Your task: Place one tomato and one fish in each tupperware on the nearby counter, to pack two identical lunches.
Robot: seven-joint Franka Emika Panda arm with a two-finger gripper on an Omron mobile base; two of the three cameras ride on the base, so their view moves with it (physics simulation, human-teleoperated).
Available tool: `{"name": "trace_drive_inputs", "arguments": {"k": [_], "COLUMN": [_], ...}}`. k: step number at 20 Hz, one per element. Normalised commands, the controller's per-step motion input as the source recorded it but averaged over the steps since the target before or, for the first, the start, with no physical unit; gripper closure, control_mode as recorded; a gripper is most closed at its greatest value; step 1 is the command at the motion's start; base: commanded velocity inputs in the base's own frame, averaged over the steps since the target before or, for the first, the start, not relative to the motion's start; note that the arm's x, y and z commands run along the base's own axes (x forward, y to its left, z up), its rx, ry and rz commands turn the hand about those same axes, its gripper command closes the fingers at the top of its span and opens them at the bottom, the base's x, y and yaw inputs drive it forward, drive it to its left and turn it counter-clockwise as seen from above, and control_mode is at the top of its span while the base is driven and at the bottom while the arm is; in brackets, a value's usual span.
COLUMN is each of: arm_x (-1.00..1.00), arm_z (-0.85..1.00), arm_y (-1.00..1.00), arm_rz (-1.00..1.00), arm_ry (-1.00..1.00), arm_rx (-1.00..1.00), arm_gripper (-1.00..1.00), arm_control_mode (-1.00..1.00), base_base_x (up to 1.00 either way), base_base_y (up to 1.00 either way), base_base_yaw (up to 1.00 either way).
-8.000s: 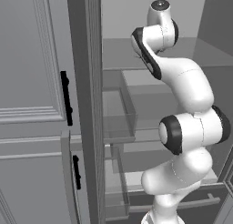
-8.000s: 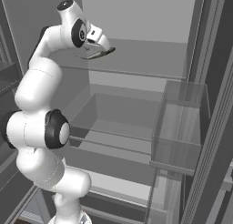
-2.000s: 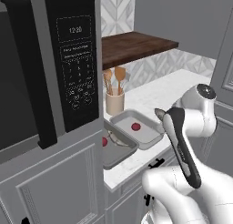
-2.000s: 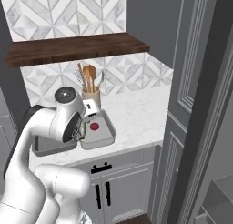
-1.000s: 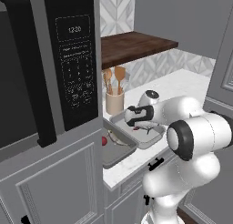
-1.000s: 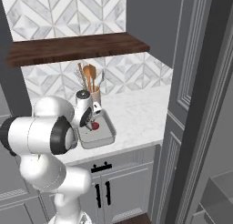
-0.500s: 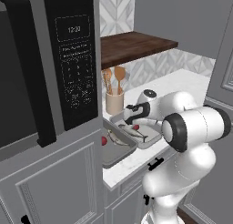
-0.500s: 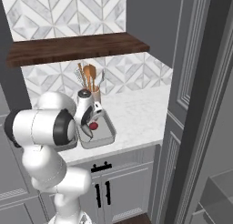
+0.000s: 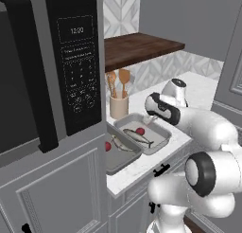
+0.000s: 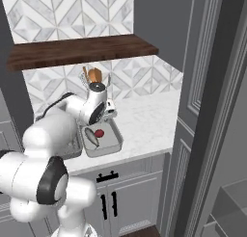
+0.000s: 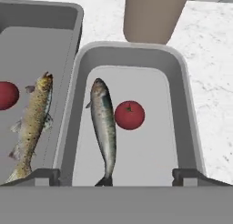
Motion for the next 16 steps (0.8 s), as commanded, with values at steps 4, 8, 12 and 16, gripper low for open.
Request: {"name": "trace_drive_inputs", "arguments": {"k": [4, 8, 12, 16], "arm_x": [-1.0, -1.0, -1.0, -1.0], "arm_z": [1.0, 1.0, 1.0, 1.0], "arm_y": [-0.75, -0.27, 0.18, 0.53], "arm_rz": [0.0, 0.0, 0.01, 0.07], "arm_ry": [-0.37, -0.44, -0.42, -0.42], "arm_rx": [0.19, 0.06, -0.03, -0.2], "arm_gripper": [-1.0, -1.0, -1.0, -1.0], "arm_control_mode": [-1.0, -1.0, -1.0, -1.0], "base_base_x": [0.0, 0.0, 0.0, 0.0], "base_base_y": [0.0, 0.0, 0.0, 0.0], "base_base_yaw": [0.0, 0.0, 0.0, 0.0]}}
